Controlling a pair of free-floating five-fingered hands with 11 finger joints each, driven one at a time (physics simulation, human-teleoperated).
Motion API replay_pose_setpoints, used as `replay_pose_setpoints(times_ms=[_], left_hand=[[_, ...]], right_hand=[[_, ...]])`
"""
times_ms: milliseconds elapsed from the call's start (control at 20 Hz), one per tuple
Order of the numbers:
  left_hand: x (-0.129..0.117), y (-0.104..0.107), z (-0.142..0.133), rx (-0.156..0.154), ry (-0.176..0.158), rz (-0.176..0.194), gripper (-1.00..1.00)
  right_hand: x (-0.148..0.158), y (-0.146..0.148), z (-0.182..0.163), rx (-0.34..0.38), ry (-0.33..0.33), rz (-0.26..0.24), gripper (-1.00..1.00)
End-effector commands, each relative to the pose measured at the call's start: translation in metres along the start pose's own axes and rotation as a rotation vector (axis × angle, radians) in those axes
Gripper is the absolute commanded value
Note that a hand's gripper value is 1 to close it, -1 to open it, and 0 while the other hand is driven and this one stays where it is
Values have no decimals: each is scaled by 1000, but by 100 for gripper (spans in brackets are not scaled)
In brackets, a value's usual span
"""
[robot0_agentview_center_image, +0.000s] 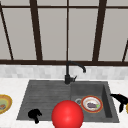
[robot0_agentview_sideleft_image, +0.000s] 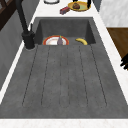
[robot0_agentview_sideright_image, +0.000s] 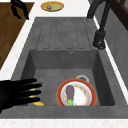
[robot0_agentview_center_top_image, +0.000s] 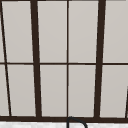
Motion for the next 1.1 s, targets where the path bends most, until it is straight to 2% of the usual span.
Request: replay_pose_setpoints(times_ms=[0, 250, 600, 750, 850, 950, 1050], left_hand=[[0, 0, 0, 0, 0, 0, 0], [0, 0, 0, 0, 0, 0, 0], [0, 0, 0, 0, 0, 0, 0], [0, 0, 0, 0, 0, 0, 0], [0, 0, 0, 0, 0, 0, 0], [0, 0, 0, 0, 0, 0, 0], [0, 0, 0, 0, 0, 0, 0]], right_hand=[[10, 2, -4, -33, 92, -10, -100], [19, 2, -9, -63, 169, -16, -100], [38, -8, -15, -125, 265, 2, -100], [55, 0, -24, -118, 285, 8, -100], [66, 4, -31, -125, 306, 19, -100], [76, 11, -38, -127, 311, 81, -100], [77, 8, -34, -126, 312, 102, -100]])
